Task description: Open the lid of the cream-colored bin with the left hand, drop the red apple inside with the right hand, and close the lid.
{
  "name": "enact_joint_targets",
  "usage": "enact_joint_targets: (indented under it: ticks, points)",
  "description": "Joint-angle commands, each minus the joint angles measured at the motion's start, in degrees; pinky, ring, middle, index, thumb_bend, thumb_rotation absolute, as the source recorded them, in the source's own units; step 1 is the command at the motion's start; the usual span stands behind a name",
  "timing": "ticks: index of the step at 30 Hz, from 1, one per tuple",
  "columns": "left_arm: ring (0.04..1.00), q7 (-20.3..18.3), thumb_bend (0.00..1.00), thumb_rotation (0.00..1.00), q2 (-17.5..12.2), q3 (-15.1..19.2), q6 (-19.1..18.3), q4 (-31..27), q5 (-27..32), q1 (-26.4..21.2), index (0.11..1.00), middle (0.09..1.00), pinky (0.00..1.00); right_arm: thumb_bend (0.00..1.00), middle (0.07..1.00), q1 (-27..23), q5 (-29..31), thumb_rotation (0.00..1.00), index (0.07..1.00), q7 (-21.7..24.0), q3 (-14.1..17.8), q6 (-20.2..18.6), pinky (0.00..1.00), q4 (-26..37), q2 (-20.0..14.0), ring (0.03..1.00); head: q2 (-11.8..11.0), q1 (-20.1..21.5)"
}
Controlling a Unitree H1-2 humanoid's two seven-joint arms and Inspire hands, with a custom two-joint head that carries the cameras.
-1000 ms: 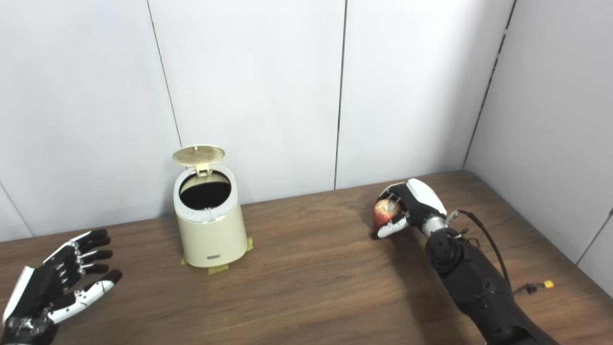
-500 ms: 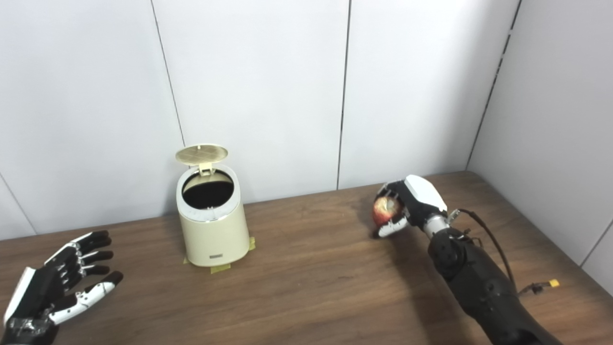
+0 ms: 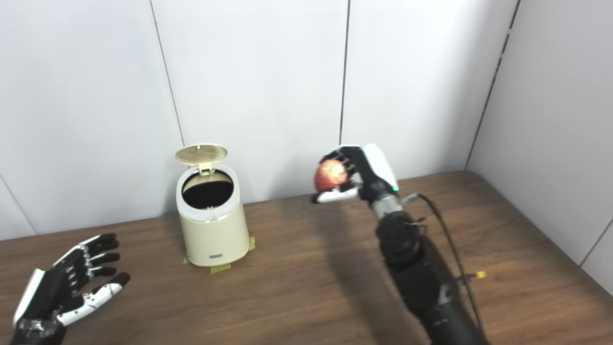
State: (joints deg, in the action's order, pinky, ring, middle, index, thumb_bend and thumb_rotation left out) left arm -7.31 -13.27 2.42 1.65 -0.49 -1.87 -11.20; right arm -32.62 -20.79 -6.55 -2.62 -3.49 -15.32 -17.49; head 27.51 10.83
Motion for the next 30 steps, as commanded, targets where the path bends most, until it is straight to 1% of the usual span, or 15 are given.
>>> enact_joint_targets:
  ticks: [1, 4, 8, 10, 14, 17, 21, 26, 28, 30]
  points:
    - [0.745, 0.89, 0.65, 0.14, 0.35, -0.15, 2.89, -0.44, -0.51, -1.9, 0.799, 0.796, 0.65, 0.53, 0.449, -4.37, 0.97, 0.0, 0.508, 0.32, 0.36, 1.48, 0.36, 2.31, 0.18, 0.402, 0.03, -0.38]
    - [0.746, 1.33, 0.67, 0.16, 1.29, -0.47, 2.42, -0.32, -1.02, -1.9, 0.798, 0.801, 0.66, 0.52, 0.438, -5.12, 1.94, 0.0, 0.518, 0.4, -0.03, 3.11, 0.35, 1.83, 2.42, 0.383, -0.36, -2.57]
    - [0.748, 1.89, 0.7, 0.22, 2.32, -1.07, 2.18, -0.26, -2.3, -2.09, 0.805, 0.806, 0.66, 0.52, 0.447, -5.41, 0.69, 0.0, 0.515, 1.09, -1.35, -1.67, 0.37, 4.35, 5.88, 0.412, -0.63, -5.51]
    - [0.753, 2.05, 0.7, 0.23, 2.82, -1.15, 2.01, -0.28, -2.52, -2.19, 0.805, 0.809, 0.66, 0.53, 0.454, -5.55, 0.38, 0.0, 0.51, 1.25, -1.66, -3.51, 0.38, 5.16, 6.94, 0.427, -0.72, -6.32]
    - [0.748, 2.42, 0.71, 0.23, 3.75, -1.4, 2.28, -0.04, -3.18, -2.49, 0.805, 0.809, 0.66, 0.53, 0.445, -6.22, 0.33, 0.0, 0.515, 1.17, -2.62, -5.87, 0.35, 6.09, 10.19, 0.41, -1.12, -8.2]
    - [0.752, 2.8, 0.72, 0.24, 4.24, -1.65, 2.48, 0.15, -3.62, -2.68, 0.806, 0.808, 0.67, 0.53, 0.446, -6.89, 0.87, 0.0, 0.516, 1.27, -3.07, -5.79, 0.35, 5.19, 11.89, 0.413, -1.33, -9.07]
    - [0.754, 3.16, 0.73, 0.24, 4.88, -1.81, 2.29, 0.1, -3.58, -2.85, 0.804, 0.803, 0.68, 0.53, 0.462, -7.93, 0.63, 0.0, 0.496, 0.68, -3.89, -3.11, 0.35, 2.63, 12.83, 0.42, -1.43, -9.77]
    - [0.754, 3.38, 0.71, 0.23, 5.53, -1.74, 2.12, 0.08, -3.37, -2.89, 0.803, 0.804, 0.68, 0.53, 0.492, -9.55, -0.4, 0.0, 0.48, 0.89, -5.19, -4.59, 0.38, 0.94, 13.84, 0.457, -1.51, -10.37]
    - [0.753, 3.5, 0.72, 0.23, 5.69, -1.72, 2.18, 0.14, -3.42, -2.99, 0.801, 0.805, 0.67, 0.53, 0.489, -9.98, -0.68, 0.0, 0.481, 0.95, -5.56, -4.85, 0.37, 0.42, 14.03, 0.446, -1.48, -10.64]
    - [0.752, 3.65, 0.72, 0.23, 5.85, -1.67, 1.9, 0.04, -3.49, -3.07, 0.8, 0.804, 0.67, 0.53, 0.484, -10.55, -0.85, 0.0, 0.483, 0.86, -5.99, -4.29, 0.37, -0.51, 14.24, 0.44, -1.47, -10.93]
